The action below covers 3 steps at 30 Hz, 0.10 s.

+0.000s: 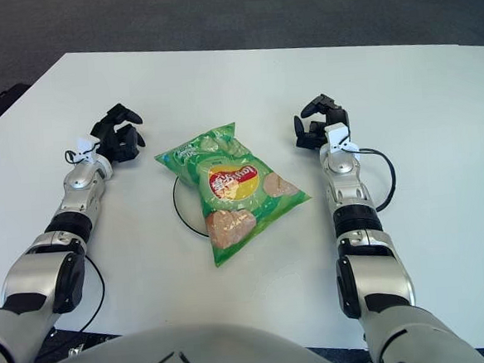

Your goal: Put the snack into the plate.

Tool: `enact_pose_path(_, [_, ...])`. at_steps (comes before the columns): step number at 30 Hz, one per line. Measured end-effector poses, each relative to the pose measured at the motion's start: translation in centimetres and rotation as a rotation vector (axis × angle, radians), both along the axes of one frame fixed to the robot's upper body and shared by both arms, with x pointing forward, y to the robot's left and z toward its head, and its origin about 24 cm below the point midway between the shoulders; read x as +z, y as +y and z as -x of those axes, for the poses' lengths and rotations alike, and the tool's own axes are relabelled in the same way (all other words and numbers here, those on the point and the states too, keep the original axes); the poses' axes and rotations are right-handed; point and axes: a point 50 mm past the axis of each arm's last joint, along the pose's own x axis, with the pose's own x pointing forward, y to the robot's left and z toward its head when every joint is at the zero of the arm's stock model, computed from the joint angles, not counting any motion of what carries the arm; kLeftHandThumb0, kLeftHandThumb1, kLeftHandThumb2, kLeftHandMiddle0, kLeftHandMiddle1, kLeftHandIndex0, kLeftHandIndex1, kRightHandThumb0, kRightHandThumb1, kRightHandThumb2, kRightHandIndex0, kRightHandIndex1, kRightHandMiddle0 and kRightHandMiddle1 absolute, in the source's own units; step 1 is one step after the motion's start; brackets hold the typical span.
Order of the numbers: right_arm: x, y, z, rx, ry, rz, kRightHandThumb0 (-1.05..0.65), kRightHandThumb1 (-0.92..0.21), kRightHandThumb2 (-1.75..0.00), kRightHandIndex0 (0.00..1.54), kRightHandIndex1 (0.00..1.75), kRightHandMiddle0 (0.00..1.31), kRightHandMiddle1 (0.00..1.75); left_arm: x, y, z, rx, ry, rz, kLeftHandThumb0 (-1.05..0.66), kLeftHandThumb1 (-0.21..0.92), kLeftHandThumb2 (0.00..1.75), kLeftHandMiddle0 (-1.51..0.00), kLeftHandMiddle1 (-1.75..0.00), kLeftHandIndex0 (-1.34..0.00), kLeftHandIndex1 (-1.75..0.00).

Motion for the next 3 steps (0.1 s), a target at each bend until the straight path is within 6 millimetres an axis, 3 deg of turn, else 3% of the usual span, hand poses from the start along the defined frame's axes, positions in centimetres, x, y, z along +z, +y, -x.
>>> enact_pose_path(3, [-0.10,-0.06,0.00,-0.025,-0.001,-0.035,-0.47,-0.36,-1.26,1.10,1.75,0.58,1.75,0.08,-0.28,0.03,-0.018,-0.011,-0.020,-0.44,0.43,1.17,-1.05,-1.75,-0.52,-1.75])
